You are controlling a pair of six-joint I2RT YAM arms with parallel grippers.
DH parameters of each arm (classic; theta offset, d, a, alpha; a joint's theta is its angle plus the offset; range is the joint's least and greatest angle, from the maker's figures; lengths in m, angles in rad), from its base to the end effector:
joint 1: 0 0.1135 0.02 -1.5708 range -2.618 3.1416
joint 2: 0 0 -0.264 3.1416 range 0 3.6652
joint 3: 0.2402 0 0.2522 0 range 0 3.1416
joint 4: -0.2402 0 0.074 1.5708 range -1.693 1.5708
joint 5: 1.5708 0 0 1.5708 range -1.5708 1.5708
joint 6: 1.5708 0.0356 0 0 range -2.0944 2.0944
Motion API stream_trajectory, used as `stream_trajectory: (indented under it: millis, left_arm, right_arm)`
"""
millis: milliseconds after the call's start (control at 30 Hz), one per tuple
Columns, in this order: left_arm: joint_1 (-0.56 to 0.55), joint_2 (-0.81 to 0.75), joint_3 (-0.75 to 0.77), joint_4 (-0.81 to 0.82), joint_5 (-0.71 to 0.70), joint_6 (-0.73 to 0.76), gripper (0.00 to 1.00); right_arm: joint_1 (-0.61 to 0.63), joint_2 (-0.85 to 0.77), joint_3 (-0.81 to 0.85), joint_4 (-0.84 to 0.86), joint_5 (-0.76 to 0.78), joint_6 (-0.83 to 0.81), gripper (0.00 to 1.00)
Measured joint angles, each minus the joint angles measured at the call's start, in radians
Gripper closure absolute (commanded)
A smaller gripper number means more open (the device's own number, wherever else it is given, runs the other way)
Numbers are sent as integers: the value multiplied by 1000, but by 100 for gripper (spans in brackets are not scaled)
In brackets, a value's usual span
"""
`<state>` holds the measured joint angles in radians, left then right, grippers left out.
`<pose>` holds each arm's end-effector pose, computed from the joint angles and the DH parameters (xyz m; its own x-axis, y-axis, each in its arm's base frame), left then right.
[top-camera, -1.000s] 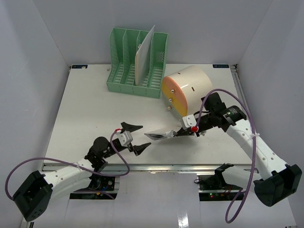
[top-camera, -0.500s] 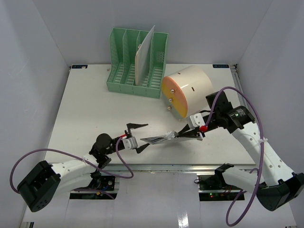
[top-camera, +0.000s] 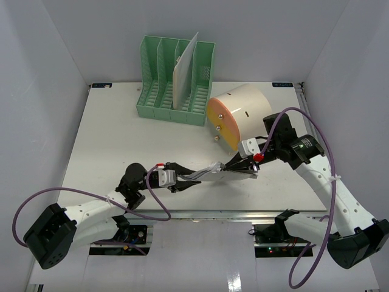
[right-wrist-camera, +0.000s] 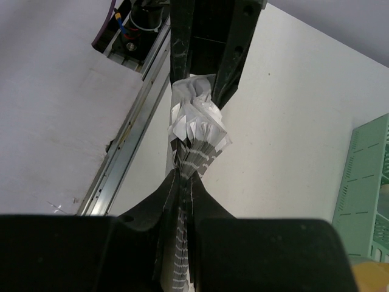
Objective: Organize the desk
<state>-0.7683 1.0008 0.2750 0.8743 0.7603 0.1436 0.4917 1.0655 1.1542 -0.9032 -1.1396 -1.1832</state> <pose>0.1263 -0.1561 0.2328 0.2475 -0.0950 -0.9642 0.9682 0.0617 0.2425 0.1539 0.1191 0.3613 0.4491 -0.1984 -0.8712 -0.8759 -0.2899 -0.3856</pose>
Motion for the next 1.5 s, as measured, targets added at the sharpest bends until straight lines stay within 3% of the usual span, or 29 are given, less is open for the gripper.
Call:
stream_trajectory:
  millis: [33,100,200,267,300,367,500,667,800,967,1233,1500]
  left_arm:
    - [1,6,4,-6,7,-12,92]
    - [0,11,8,-22,20,-37,100]
    - [0,7,24,-73,23,-59,100]
    - [0,-4,45,-126,9,-66,100]
    - [0,-15,59,-163,-7,-68,100]
    - [0,-47,97,-262,-73,-80,100]
    - [29,-128,180,-469,-226,-105,100]
    - [259,-159,368,-747,-381,-173,100]
    - [430,-97,610,-980,-538,-220,100]
    - [471,-3,896,-1174,-742,-252,100]
    - [469,138,1191,-1256,-892,-260,100]
    - [470,534,1493,-1239,-827,-262,100]
  right_arm:
    - [-1,2,-2,10,2,10,91]
    - [-1,3,-10,32,10,33,80]
    - [-1,3,-24,72,23,80,55]
    - [-1,2,-27,105,36,116,27]
    - [-1,1,-27,130,48,134,18]
    - [0,-4,-27,182,82,182,8]
    - [-3,-21,-28,272,160,275,10]
    - [-84,-85,-69,414,268,417,10]
    - [-179,-126,-141,523,278,498,10]
    - [-255,-152,-295,635,261,579,10]
    - [-292,-171,-431,731,227,649,10]
    - [-299,-210,-483,800,219,657,10]
